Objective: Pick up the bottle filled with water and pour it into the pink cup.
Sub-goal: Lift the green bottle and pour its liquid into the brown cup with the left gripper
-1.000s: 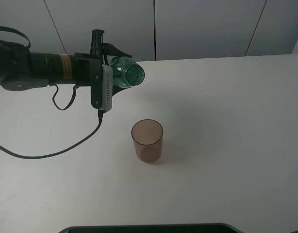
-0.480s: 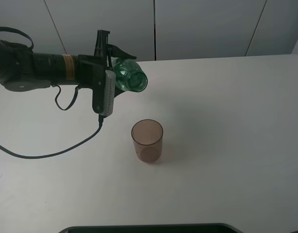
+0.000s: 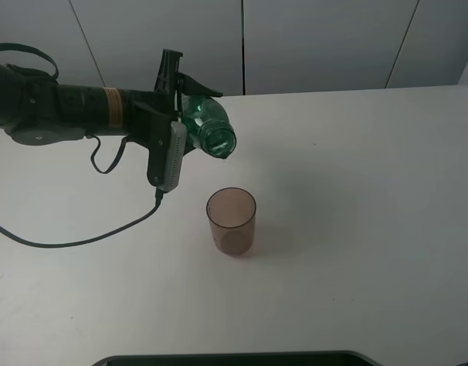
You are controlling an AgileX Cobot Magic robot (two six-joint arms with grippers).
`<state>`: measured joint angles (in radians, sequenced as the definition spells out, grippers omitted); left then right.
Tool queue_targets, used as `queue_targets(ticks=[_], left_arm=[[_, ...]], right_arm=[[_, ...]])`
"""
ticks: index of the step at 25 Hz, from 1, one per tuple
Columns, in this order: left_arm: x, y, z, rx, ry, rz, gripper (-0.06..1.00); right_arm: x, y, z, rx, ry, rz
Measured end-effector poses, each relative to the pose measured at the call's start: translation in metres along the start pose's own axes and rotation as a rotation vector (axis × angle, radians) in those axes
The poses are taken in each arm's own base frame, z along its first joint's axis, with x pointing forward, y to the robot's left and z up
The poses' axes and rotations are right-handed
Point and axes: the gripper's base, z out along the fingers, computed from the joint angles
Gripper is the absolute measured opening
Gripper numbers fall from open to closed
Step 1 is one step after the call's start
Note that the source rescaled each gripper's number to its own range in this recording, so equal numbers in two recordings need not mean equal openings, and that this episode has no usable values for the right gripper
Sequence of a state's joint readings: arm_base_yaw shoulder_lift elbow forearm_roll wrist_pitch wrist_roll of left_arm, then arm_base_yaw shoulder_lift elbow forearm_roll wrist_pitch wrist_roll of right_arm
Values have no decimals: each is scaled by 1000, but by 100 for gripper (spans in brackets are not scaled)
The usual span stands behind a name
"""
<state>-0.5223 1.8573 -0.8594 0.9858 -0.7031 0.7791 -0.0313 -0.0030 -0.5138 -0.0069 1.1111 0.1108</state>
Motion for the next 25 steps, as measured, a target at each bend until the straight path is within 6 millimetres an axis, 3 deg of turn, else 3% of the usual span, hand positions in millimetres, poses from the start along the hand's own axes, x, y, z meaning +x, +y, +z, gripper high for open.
queue_targets(ticks=[25], left_arm=[[0,1,1,-8,15,111,4]], right_arm=[[0,0,0,0,0,0]])
